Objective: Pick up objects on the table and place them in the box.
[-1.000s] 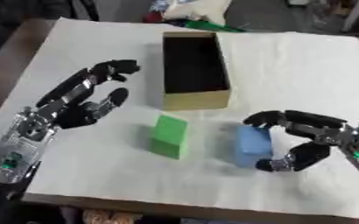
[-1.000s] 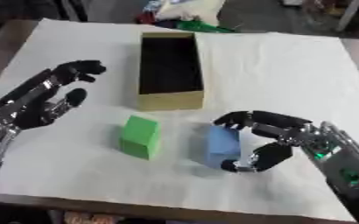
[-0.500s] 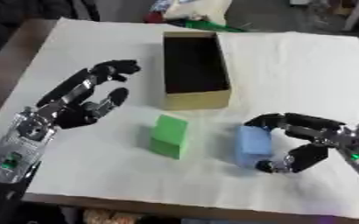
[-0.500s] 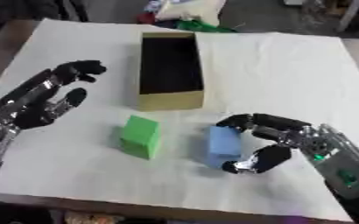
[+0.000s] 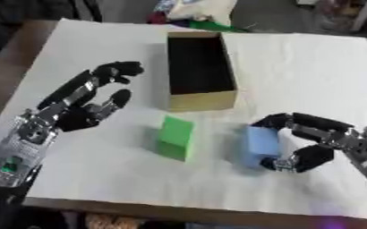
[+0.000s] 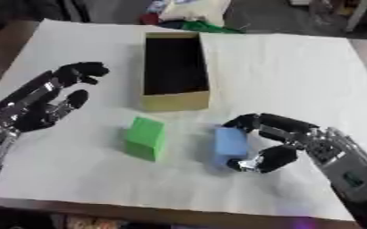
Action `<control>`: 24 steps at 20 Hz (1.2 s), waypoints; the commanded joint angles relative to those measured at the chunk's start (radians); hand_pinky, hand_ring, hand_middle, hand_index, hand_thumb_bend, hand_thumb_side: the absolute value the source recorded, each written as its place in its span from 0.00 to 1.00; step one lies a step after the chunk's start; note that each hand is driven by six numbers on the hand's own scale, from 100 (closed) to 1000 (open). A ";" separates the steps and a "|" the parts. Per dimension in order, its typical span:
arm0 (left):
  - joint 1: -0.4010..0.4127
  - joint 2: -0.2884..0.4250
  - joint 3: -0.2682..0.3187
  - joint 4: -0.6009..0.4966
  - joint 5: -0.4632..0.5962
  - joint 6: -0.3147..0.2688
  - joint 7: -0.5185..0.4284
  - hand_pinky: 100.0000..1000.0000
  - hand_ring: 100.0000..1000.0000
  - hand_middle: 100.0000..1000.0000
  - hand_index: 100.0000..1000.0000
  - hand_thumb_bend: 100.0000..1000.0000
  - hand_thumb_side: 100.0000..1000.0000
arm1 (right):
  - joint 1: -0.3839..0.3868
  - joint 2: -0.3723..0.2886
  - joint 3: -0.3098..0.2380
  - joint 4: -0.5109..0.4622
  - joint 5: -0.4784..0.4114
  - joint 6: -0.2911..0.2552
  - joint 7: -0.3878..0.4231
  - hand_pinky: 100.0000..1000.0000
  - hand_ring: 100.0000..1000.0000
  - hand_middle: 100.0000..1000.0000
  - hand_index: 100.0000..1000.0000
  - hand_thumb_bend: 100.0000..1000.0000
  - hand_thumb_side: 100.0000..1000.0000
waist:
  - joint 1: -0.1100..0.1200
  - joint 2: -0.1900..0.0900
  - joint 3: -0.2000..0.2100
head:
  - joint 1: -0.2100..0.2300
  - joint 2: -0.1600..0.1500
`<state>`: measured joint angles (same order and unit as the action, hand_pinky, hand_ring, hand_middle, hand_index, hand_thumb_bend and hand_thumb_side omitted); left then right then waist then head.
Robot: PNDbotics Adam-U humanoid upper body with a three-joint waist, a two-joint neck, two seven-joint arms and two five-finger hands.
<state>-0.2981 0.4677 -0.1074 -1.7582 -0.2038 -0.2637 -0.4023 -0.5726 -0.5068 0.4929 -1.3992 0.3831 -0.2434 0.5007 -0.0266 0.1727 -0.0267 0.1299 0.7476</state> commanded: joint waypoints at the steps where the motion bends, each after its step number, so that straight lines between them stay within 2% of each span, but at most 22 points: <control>1: -0.010 0.021 0.004 -0.012 0.001 0.000 -0.001 0.85 0.91 0.84 0.98 0.12 0.90 | -0.013 -0.019 -0.017 -0.013 0.002 -0.004 -0.037 0.79 0.82 0.82 0.73 0.16 0.49 | 0.002 -0.012 -0.001 | 0.003 0.005; 4: -0.010 0.022 0.005 -0.012 0.000 0.000 -0.001 0.85 0.91 0.84 0.98 0.12 0.90 | -0.015 -0.026 -0.026 -0.031 -0.005 -0.006 -0.063 0.79 0.81 0.81 0.68 0.12 0.48 | 0.001 -0.012 -0.002 | 0.004 0.005; 8: -0.008 0.022 0.004 -0.010 0.000 0.001 -0.003 0.85 0.91 0.84 0.98 0.11 0.91 | -0.046 -0.044 -0.055 -0.072 -0.026 0.006 -0.083 0.79 0.81 0.81 0.68 0.11 0.49 | 0.000 -0.013 -0.003 | 0.008 0.005; 14: -0.006 0.019 -0.004 -0.011 0.005 -0.001 -0.013 0.85 0.91 0.84 0.98 0.11 0.92 | -0.166 -0.037 -0.101 -0.067 0.000 0.041 -0.090 0.80 0.81 0.81 0.68 0.11 0.50 | 0.001 -0.019 0.002 | 0.009 0.010; 18: -0.010 0.011 -0.015 -0.010 0.010 -0.004 -0.026 0.85 0.91 0.84 0.98 0.11 0.92 | -0.248 0.027 -0.142 0.009 0.072 0.050 -0.108 0.80 0.81 0.82 0.68 0.11 0.50 | 0.004 -0.020 0.012 | 0.003 0.012; 24: -0.026 -0.001 -0.032 -0.012 0.019 -0.007 -0.046 0.85 0.91 0.84 0.98 0.11 0.92 | -0.360 0.199 -0.211 0.187 0.234 0.045 -0.165 0.80 0.81 0.82 0.68 0.11 0.51 | 0.005 -0.017 0.034 | -0.017 0.011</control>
<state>-0.3098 0.4572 -0.1398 -1.7580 -0.1897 -0.2689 -0.4424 -0.9066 -0.3294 0.3067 -1.2386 0.5807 -0.1971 0.3507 -0.0253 0.1700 0.0089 0.1185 0.7552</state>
